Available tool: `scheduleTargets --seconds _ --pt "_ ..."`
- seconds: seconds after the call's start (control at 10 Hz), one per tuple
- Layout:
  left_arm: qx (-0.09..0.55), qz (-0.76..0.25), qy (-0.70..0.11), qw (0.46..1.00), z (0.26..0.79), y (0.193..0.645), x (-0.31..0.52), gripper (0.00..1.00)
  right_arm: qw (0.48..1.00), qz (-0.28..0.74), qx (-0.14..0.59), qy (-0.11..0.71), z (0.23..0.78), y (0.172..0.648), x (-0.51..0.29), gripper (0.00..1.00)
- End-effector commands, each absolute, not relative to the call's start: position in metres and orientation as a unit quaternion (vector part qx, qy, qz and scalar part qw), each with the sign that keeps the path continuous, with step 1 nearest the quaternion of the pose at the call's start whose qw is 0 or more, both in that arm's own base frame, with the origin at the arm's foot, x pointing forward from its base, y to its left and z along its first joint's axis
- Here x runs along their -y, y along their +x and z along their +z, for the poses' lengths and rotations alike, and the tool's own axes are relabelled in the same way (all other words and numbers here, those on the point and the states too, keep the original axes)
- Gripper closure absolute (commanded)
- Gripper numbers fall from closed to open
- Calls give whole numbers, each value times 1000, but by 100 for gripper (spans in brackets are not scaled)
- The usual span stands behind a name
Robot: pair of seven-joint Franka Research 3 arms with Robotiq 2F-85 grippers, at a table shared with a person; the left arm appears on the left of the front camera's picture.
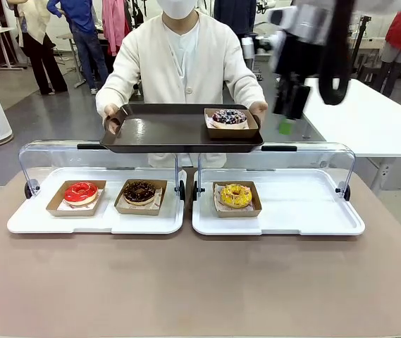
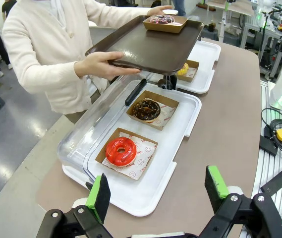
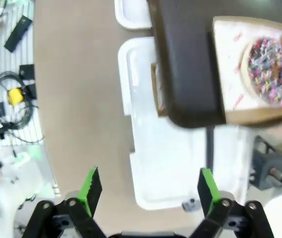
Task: Provide the desired donut to the person.
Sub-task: Place the picked Paper togo box onto the Handle tray extended by the person.
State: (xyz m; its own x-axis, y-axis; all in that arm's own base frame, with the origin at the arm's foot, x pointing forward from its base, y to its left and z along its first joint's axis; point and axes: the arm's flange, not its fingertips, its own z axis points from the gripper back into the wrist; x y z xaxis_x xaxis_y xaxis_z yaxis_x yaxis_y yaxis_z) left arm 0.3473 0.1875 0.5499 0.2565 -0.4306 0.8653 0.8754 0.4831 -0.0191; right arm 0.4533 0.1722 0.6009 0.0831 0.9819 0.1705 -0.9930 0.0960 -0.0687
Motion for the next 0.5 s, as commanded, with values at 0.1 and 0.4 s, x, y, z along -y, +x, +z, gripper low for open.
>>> scheduleTargets --seconds 0.1,0.4 --pt "428 -436 -261 748 551 349 -187 0 746 655 108 52 569 445 -111 0" --pt "428 -436 -261 748 551 349 -187 0 745 664 68 21 553 461 -93 0"
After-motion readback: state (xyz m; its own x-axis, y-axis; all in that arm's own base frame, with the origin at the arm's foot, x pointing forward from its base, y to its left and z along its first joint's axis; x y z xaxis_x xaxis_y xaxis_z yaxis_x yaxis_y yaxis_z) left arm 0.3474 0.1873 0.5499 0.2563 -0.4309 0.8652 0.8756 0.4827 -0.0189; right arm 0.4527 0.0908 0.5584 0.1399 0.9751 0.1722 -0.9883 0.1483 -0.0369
